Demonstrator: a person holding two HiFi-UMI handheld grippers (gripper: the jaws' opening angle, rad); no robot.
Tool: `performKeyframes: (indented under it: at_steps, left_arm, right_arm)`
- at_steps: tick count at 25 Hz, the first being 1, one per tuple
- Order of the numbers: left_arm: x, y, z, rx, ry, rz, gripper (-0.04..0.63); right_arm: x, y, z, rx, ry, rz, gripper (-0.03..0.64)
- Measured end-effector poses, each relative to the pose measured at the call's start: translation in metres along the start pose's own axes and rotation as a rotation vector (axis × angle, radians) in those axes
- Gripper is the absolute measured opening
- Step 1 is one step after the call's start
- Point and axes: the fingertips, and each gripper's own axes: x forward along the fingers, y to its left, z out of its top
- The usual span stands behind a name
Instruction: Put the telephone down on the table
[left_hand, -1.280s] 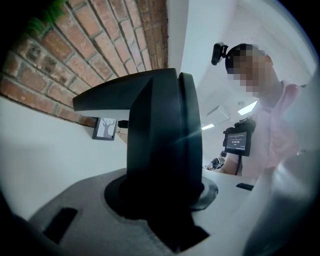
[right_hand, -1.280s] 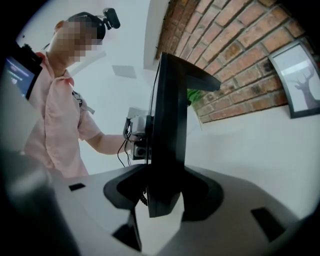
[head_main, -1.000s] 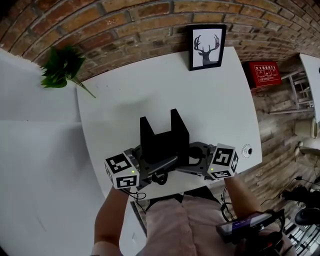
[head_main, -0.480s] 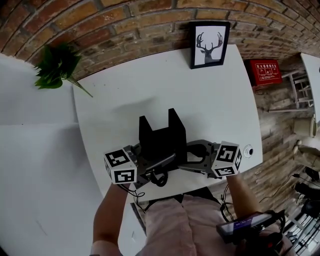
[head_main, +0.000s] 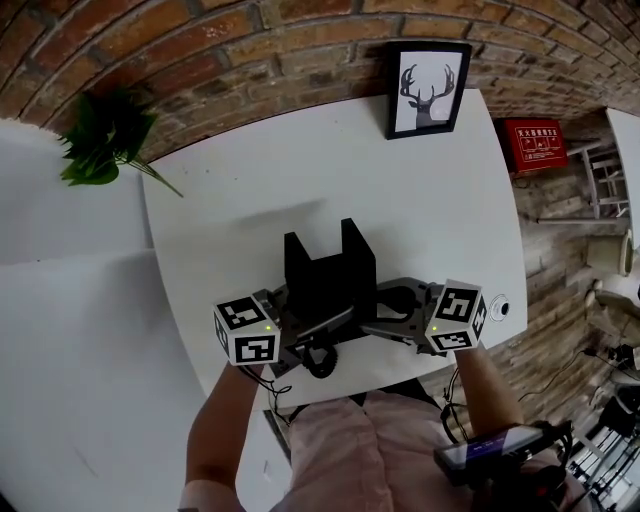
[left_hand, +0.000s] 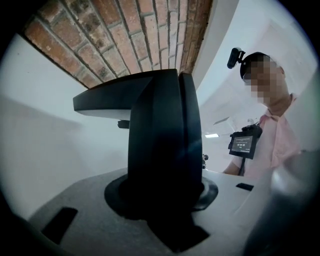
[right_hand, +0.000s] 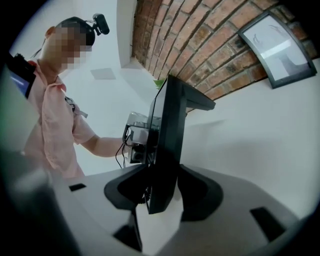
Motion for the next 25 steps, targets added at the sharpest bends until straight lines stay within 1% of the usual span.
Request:
performKeyframes:
  at_steps: [7, 18, 25]
  left_arm:
    - [0.0, 0.016, -0.002, -0.051, -0.005, -0.012, 0.163]
    - [0.0, 0.03, -0.001, -0.146, -0.034, -0.035, 0.163]
    - [0.002, 0.036, -0.003, -0.169, -0.02, -0.014, 0.164]
  right_arm:
    - [0.006, -0.011, -0.002, 0.026, 0.022, 0.008, 0.189]
    - [0.008, -0.02, 0.001, 0.065, 0.036, 0.017, 0.189]
    - [0.01, -0.026, -0.005, 0.1, 0.096, -0.021, 0.193]
